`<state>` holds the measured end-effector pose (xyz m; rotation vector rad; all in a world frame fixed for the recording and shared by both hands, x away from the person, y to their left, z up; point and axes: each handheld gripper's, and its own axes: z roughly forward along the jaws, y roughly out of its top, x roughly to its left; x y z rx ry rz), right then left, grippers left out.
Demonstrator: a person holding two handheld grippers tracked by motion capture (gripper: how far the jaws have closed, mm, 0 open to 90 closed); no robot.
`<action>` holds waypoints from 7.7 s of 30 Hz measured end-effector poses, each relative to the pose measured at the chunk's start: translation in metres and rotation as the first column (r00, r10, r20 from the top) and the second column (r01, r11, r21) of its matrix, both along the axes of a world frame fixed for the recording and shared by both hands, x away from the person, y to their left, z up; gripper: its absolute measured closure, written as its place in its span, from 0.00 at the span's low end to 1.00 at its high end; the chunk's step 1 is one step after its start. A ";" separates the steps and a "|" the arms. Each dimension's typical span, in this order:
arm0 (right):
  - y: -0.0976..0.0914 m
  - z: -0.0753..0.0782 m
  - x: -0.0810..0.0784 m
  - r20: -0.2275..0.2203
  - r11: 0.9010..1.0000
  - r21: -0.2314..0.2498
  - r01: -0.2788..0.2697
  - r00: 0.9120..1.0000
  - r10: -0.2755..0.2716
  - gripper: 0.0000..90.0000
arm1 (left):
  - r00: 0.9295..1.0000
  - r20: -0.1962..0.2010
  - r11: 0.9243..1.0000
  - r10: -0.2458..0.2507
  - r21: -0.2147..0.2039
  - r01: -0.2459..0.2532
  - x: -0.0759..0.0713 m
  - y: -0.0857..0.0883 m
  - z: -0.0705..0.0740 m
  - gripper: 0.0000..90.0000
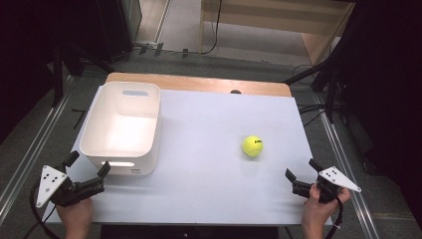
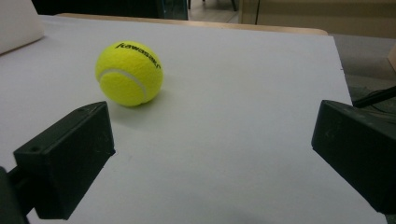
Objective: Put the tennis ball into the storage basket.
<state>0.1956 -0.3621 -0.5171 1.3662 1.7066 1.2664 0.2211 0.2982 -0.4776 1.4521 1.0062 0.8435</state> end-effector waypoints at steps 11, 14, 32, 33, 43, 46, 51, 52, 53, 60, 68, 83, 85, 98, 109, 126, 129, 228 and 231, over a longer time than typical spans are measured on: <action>0.000 0.003 0.000 -0.002 1.000 0.009 -0.023 1.000 0.023 0.00 | 1.000 -0.002 1.000 0.003 0.001 -0.003 0.000 -0.001 0.000 0.00; -0.001 0.005 0.001 -0.004 0.999 0.016 -0.043 0.999 0.043 0.00 | 1.000 -0.003 1.000 0.009 0.003 -0.009 0.001 -0.002 0.000 0.00; 0.016 0.024 0.005 -0.064 0.989 -0.030 -0.145 0.988 0.143 0.00 | 1.000 -0.006 1.000 0.010 0.019 -0.010 0.002 -0.004 -0.001 0.00; 0.018 0.025 0.006 -0.078 0.989 -0.026 -0.147 0.986 0.145 0.00 | 1.000 -0.006 1.000 0.011 0.019 -0.010 0.002 -0.004 -0.001 0.00; 0.025 0.034 0.016 -0.151 0.981 -0.069 -0.181 0.974 0.169 0.00 | 1.000 -0.005 1.000 0.007 0.024 -0.007 0.001 -0.004 -0.001 0.00; 0.027 0.036 0.019 -0.161 0.978 -0.063 -0.201 0.969 0.189 0.00 | 1.000 -0.005 1.000 0.005 0.026 -0.005 0.001 -0.004 -0.001 0.00; 0.032 0.041 0.028 -0.180 0.970 -0.078 -0.230 0.960 0.214 0.00 | 1.000 -0.005 1.000 0.005 0.028 -0.005 0.001 -0.005 -0.002 0.00; 0.033 0.042 0.030 -0.186 0.968 -0.083 -0.238 0.958 0.220 0.00 | 1.000 -0.005 1.000 0.005 0.028 -0.005 0.001 -0.005 -0.001 0.00; 0.034 0.042 0.032 -0.192 0.967 -0.087 -0.240 0.956 0.221 0.00 | 1.000 -0.005 1.000 0.004 0.027 -0.004 0.001 -0.005 -0.001 0.00; 0.042 0.043 0.046 -0.252 0.960 -0.077 -0.269 0.937 0.242 0.00 | 1.000 -0.004 1.000 0.005 0.028 -0.004 0.001 -0.005 -0.002 0.00; 0.052 0.043 0.058 -0.310 0.952 -0.099 -0.289 0.918 0.246 0.00 | 1.000 -0.005 1.000 0.005 0.028 -0.005 0.001 -0.005 -0.002 0.00; 0.062 0.048 0.074 -0.361 0.939 -0.130 -0.318 0.897 0.254 0.00 | 1.000 -0.007 1.000 0.007 0.028 -0.006 0.001 -0.005 -0.001 0.00; 0.064 0.048 0.075 -0.373 0.937 -0.133 -0.322 0.892 0.254 0.00 | 1.000 -0.007 1.000 0.006 0.029 -0.005 0.001 -0.005 -0.001 0.00; 0.073 0.050 0.088 -0.409 0.921 -0.140 -0.363 0.869 0.280 0.00 | 1.000 -0.008 1.000 0.005 0.029 -0.005 0.001 -0.005 -0.001 0.00; 0.077 0.051 0.099 -0.432 0.915 -0.154 -0.372 0.859 0.276 0.00 | 1.000 -0.008 0.999 0.005 0.032 -0.005 0.001 -0.005 -0.001 0.00; 0.081 0.052 0.113 -0.461 0.907 -0.174 -0.384 0.845 0.270 0.00 | 1.000 -0.010 0.999 0.006 0.034 -0.006 0.001 -0.005 -0.001 0.00; 0.083 0.052 0.116 -0.472 0.905 -0.173 -0.388 0.839 0.270 0.00 | 1.000 -0.009 0.999 0.005 0.033 -0.005 0.001 -0.005 -0.001 0.00; 0.132 0.075 0.166 -0.537 0.856 -0.077 -0.512 0.744 0.397 0.26 | 1.000 -0.005 1.000 0.000 0.026 0.000 0.001 -0.005 -0.002 0.00; 0.136 0.078 0.168 -0.536 0.850 -0.078 -0.522 0.740 0.406 0.26 | 1.000 -0.004 1.000 -0.001 0.027 0.001 0.001 -0.005 -0.002 0.00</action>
